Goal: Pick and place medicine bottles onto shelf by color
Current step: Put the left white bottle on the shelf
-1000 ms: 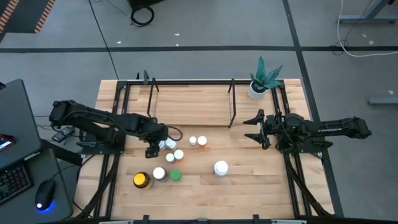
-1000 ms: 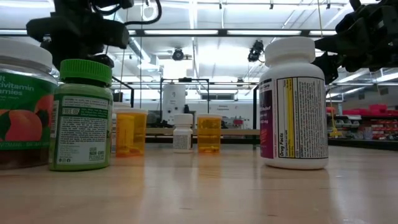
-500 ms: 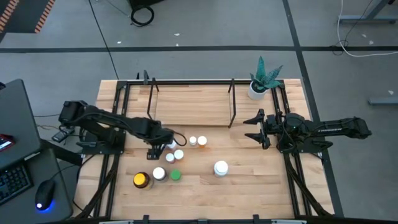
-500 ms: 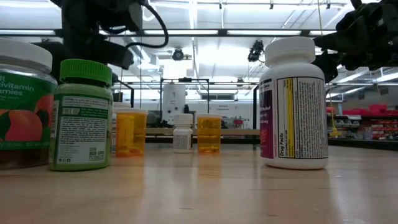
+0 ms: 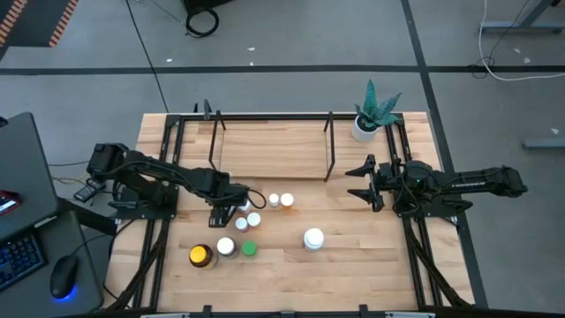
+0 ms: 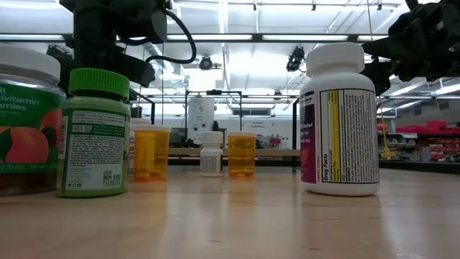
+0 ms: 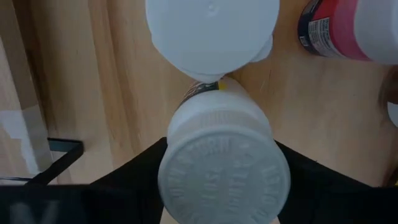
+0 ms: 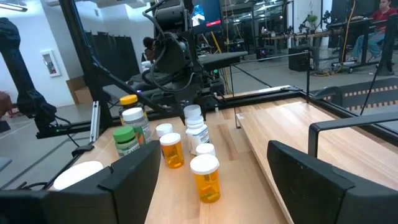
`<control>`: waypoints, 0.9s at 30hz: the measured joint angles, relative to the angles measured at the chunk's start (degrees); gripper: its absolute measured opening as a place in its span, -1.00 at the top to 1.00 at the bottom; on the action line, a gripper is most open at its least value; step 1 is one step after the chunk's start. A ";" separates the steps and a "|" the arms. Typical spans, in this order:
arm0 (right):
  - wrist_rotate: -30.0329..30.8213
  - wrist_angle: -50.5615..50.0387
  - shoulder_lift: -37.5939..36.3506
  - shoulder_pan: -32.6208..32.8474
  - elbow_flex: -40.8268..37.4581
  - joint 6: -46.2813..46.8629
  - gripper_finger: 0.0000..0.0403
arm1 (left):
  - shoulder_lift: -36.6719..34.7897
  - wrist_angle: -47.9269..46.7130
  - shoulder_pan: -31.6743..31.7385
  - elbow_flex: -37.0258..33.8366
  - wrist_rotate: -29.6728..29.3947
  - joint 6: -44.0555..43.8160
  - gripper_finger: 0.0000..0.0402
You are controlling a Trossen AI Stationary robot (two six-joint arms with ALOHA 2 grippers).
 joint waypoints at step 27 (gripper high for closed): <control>0.00 0.02 0.00 0.00 0.00 -0.01 -0.50 | -0.90 -3.53 19.15 16.28 -9.99 9.26 -0.20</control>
